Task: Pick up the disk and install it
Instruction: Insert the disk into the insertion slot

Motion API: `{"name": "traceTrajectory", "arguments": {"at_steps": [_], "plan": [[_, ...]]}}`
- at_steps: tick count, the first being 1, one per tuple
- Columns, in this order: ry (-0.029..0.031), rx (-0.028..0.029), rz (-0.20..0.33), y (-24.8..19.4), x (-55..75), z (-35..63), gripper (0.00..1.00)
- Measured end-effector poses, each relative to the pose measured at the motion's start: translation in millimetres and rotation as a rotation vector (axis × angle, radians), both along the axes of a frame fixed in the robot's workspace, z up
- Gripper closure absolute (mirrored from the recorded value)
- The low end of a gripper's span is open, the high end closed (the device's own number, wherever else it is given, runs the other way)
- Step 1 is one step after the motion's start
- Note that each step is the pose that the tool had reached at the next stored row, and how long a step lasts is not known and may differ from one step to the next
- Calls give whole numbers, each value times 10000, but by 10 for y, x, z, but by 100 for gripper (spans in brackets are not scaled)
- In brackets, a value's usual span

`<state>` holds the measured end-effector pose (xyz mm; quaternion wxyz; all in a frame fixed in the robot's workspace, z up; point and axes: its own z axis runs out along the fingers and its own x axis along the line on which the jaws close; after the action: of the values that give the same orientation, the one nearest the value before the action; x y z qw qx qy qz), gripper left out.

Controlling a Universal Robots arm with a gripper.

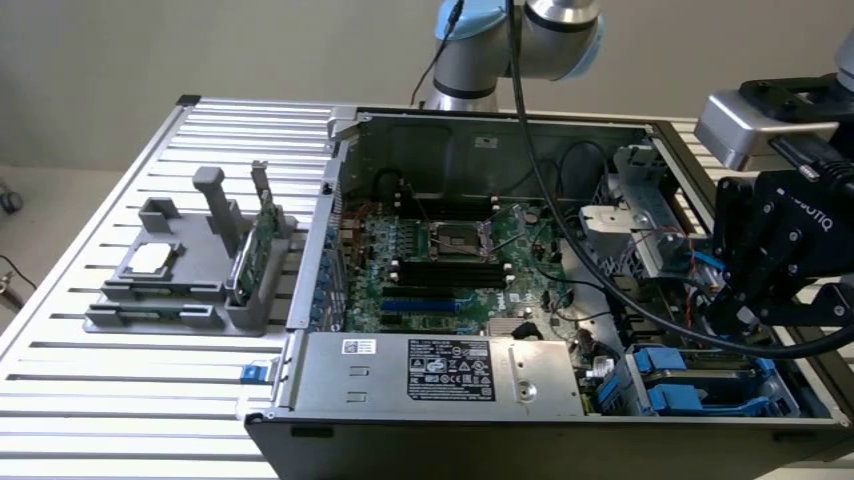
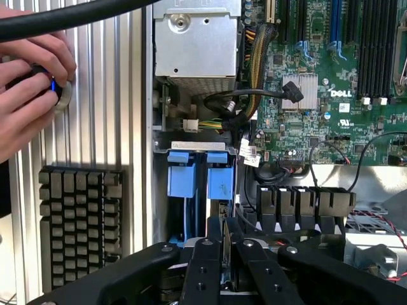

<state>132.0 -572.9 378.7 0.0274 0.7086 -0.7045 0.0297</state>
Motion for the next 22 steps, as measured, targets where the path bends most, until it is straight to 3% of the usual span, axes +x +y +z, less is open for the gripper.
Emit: {"name": "traceTrajectory", "arguments": {"at_steps": [2,3,10,22], "plan": [[1,1,-68,0,-1,-4,80],[0,4,-205,0,-1,-8,74],[0,4,-1425,0,-1,-16,74],[0,4,-3293,-1,-1,74,74]]}}
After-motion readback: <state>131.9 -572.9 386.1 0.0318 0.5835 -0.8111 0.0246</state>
